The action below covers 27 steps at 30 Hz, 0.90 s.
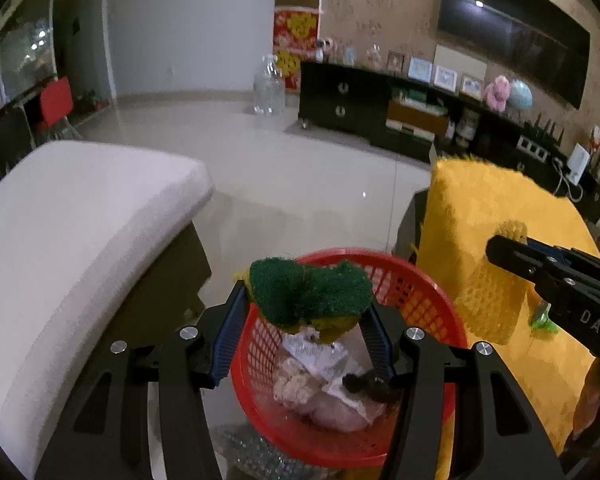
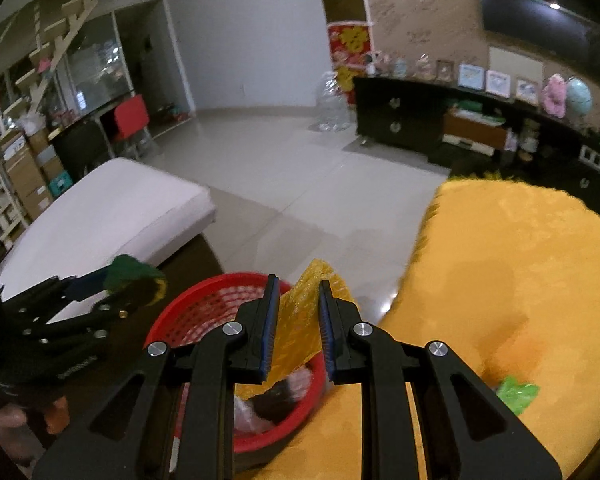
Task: Collect trash
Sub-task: 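Carry sponge and mesh sleeve over the red basket, then open both tools to drop sponge and mesh sleeve into the basket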
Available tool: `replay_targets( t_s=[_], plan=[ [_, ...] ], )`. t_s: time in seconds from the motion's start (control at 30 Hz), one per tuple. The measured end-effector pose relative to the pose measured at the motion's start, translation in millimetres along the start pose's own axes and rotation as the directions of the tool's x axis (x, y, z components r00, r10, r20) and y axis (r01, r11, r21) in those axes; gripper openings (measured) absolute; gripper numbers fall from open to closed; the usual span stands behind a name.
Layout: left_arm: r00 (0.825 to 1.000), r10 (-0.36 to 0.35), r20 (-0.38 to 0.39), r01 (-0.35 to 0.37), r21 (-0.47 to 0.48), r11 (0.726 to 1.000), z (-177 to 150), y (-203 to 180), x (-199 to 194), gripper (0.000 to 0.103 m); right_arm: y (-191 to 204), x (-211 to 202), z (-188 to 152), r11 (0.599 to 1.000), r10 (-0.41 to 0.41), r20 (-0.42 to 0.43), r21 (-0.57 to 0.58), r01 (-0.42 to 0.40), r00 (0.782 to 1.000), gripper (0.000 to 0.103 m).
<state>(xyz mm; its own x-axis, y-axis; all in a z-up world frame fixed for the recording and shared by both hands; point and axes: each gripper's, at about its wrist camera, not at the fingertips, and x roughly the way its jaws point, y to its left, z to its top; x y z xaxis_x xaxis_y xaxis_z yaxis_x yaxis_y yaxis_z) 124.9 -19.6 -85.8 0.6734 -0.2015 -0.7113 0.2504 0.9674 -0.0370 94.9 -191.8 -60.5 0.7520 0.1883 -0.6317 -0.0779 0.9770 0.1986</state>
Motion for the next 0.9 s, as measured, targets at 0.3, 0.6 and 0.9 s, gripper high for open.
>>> replay_targets(
  t_s=[0.3, 0.6, 0.9],
  plan=[
    [0.999, 0.016, -0.052, -0.014, 0.028, 1.0, -7, 0, 14, 0.053, 13, 24, -8, 0.998, 0.053, -0.075, 0.017, -0.052, 0.996, 0.02],
    [0.997, -0.003, -0.073, 0.008, 0.065, 0.998, -10, -9, 13, 0.07, 3, 28, -10, 0.994, 0.087, -0.101, 0.077, -0.079, 0.991, 0.042],
    [0.998, -0.002, -0.066, 0.005, 0.043, 0.999, -7, -10, 8, 0.08, -10, 15, -7, 0.99, 0.079, -0.067, 0.126, -0.07, 0.995, 0.052]
  ],
)
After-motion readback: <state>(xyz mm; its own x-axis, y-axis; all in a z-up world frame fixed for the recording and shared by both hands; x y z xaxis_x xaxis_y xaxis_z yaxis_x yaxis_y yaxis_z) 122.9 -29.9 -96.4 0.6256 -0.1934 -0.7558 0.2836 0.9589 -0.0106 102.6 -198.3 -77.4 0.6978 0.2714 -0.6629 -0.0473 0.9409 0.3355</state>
